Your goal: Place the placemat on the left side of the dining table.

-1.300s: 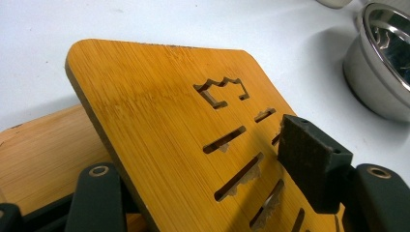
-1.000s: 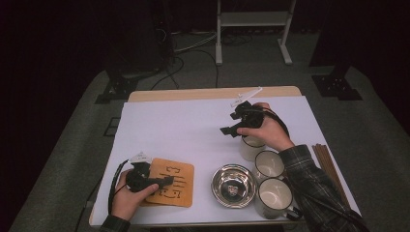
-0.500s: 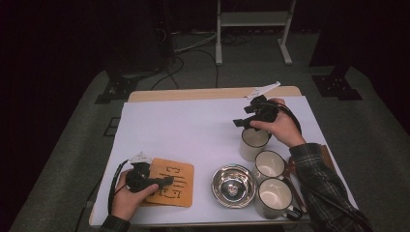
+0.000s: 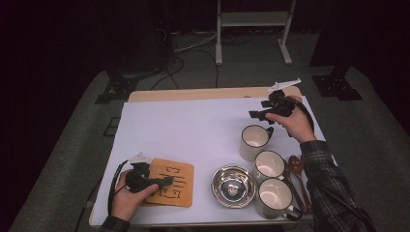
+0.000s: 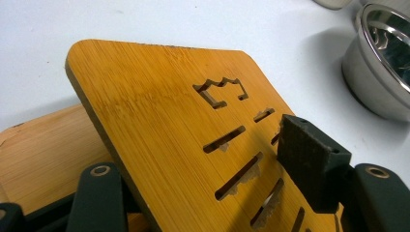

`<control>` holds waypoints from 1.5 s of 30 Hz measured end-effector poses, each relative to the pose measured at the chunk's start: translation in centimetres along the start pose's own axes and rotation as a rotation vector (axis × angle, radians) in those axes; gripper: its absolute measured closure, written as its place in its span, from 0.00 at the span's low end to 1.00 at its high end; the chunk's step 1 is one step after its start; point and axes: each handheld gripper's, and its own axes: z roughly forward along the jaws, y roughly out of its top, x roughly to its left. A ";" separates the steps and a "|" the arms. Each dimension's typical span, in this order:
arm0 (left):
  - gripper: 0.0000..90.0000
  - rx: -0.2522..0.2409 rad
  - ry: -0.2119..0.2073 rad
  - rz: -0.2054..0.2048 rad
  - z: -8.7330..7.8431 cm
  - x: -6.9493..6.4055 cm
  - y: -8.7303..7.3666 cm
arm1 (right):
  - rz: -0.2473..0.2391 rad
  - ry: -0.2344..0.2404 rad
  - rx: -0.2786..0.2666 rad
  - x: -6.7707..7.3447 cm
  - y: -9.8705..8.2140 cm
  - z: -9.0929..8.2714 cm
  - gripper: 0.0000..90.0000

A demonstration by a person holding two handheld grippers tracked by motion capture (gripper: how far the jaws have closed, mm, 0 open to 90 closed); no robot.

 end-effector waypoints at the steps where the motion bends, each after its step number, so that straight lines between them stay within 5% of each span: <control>1: 0.39 0.003 0.000 0.003 0.0 0.0 0.0 | 0.006 -0.007 -0.002 -0.3 -0.1 0.0 0.28; 27: 0.39 0.001 -0.002 0.000 0.0 0.1 -0.1 | 0.173 -0.185 -0.019 -6.8 -5.5 -0.4 0.27; 45: 0.39 -0.003 -0.004 -0.007 -0.1 0.1 -0.1 | 0.172 -0.206 0.026 -8.2 -9.0 2.2 0.27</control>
